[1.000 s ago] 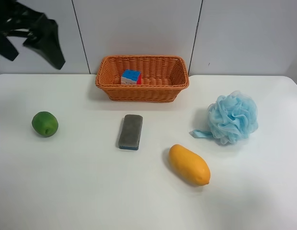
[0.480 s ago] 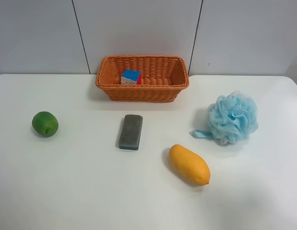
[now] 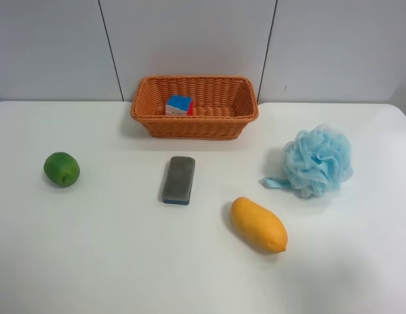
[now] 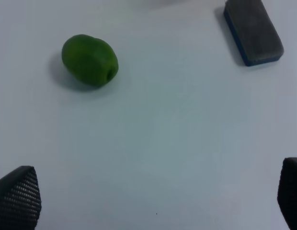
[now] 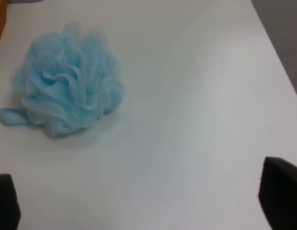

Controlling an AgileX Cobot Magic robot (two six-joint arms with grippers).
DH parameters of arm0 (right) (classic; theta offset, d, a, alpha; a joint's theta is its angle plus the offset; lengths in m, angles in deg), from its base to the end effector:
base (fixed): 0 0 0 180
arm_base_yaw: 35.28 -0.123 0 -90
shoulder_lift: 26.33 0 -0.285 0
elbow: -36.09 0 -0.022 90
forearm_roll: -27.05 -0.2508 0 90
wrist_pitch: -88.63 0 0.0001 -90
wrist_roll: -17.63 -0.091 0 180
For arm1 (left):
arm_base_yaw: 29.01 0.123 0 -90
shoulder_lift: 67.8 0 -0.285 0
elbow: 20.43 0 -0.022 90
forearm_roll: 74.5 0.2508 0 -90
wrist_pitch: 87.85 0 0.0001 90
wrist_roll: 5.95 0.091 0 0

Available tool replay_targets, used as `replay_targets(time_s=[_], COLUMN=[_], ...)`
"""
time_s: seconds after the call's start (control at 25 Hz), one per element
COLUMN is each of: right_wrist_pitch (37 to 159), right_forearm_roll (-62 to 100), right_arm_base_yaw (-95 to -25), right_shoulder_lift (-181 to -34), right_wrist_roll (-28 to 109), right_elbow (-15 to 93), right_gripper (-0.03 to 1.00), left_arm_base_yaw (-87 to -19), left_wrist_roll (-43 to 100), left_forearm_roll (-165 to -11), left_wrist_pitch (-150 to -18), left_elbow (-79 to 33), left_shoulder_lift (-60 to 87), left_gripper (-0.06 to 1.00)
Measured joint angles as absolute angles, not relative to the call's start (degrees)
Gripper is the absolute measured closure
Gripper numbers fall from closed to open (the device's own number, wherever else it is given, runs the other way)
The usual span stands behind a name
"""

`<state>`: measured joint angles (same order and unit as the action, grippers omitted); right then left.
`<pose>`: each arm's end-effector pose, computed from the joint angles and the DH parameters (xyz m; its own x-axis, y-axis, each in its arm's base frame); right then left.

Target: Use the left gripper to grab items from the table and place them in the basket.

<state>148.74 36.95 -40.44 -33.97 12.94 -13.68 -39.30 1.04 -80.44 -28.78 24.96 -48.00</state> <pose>-0.0018 -0.0138 0.2734 -0.4546 -0.0459 -0.8895 0.0409 0.9965 -0.0724 0.0234 -0.0125 0.2938 -0.5335 0.1662 -0.8293 0.2875 0.9578 0.0070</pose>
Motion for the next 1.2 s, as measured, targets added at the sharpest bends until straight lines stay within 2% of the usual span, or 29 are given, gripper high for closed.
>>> replay_targets(time_s=[0.24, 0.4, 1.2], right_wrist_pitch=[148.7, 148.7, 148.7], right_forearm_roll=[37.0, 37.0, 37.0], right_arm_base_yaw=[-40.4, -40.4, -40.4], right_shoulder_lift=[-34.0, -34.0, -34.0], right_wrist_roll=[12.9, 12.9, 12.9], right_elbow=[-13.7, -13.7, -13.7], right_gripper=[-0.02, -0.02, -0.02], left_arm_base_yaw=[-30.9, -28.1, -27.7], left_wrist_roll=[6.0, 6.4, 7.0], left_forearm_roll=[-82.7, -82.9, -83.1], left_wrist_pitch=[-26.1, -25.9, -25.9], left_elbow=[26.4, 26.4, 26.4], left_shoulder_lift=[-56.1, -60.0, -60.3], left_gripper=[-0.05, -0.05, -0.05])
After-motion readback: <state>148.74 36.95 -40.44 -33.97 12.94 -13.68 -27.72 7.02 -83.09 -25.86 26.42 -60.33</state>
